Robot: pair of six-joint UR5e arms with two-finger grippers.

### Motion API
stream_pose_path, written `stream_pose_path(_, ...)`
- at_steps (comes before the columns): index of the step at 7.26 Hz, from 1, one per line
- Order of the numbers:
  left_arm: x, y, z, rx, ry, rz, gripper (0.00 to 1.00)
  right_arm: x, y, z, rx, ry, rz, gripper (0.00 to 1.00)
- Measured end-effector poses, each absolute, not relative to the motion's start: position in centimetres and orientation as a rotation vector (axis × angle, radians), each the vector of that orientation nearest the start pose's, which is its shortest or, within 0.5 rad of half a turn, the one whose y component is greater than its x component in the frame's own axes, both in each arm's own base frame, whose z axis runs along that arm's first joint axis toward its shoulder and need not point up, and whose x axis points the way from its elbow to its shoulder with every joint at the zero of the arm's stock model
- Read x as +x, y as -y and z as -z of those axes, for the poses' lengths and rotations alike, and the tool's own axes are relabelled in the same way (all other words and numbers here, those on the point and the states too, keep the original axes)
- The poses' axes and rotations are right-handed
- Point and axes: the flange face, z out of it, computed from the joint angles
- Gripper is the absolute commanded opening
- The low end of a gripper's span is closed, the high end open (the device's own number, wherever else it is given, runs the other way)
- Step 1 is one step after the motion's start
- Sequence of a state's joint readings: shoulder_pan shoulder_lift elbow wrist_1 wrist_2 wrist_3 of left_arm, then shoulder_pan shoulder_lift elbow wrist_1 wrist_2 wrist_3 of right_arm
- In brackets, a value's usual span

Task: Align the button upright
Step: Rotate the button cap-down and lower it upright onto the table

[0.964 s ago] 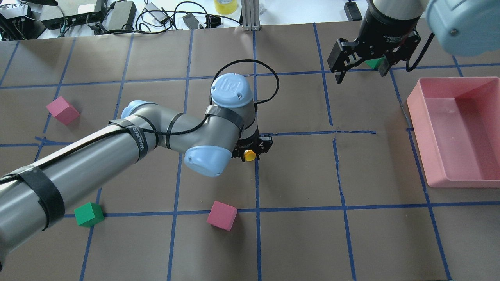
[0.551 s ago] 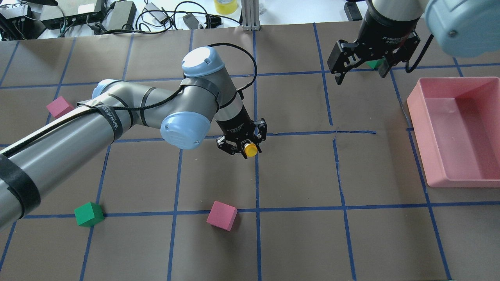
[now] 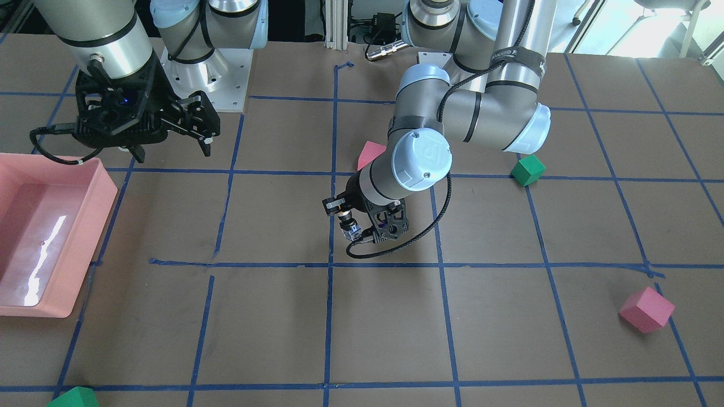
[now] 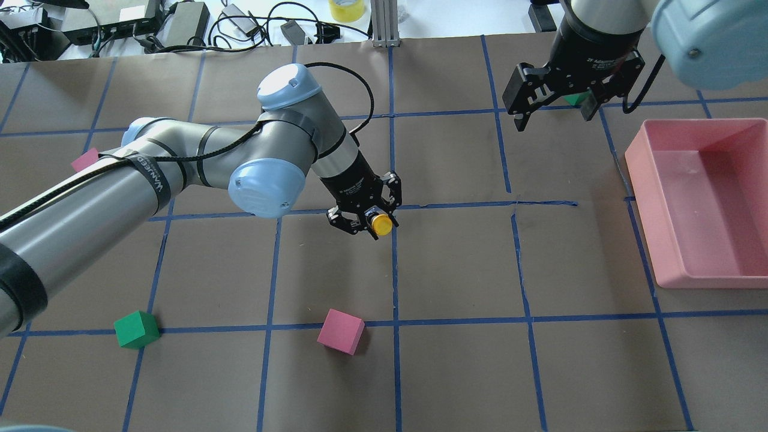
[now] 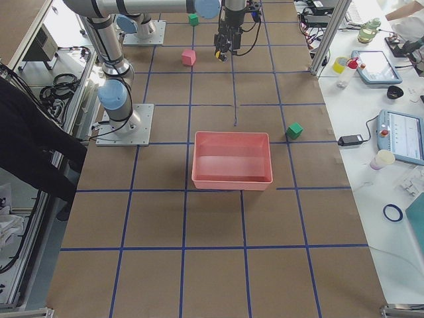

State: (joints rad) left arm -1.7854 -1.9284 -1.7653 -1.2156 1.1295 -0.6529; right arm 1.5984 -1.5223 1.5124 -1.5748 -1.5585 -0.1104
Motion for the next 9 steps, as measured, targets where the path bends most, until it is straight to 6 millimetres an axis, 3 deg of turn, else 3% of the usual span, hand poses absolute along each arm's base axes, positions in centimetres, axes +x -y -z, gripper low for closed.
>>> stream_pose_path(2,-28.1,51.7,-24.5,-0.989,-3.298,-0.787,0.00,14.9,50.9,-49.2,-0.218,-3.122,0.013,1.00)
stream_pose_path(4,-27.4,52.5,-24.3,-1.337,-3.213,-1.023,0.00,14.9,50.9,-49.2,-0.218,-3.122,0.008,1.00)
stream_pose_path(6,-26.0,52.6,-22.8,-1.617,-3.091,-1.271,0.00,14.9,50.8,-48.9,-0.220,-3.120,-0.002,1.00)
stream_pose_path(9,-23.4,52.6,-19.5,-1.825,-2.976,-1.518,0.00,14.9,50.6,-48.2,-0.242,-3.118,-0.019,1.00)
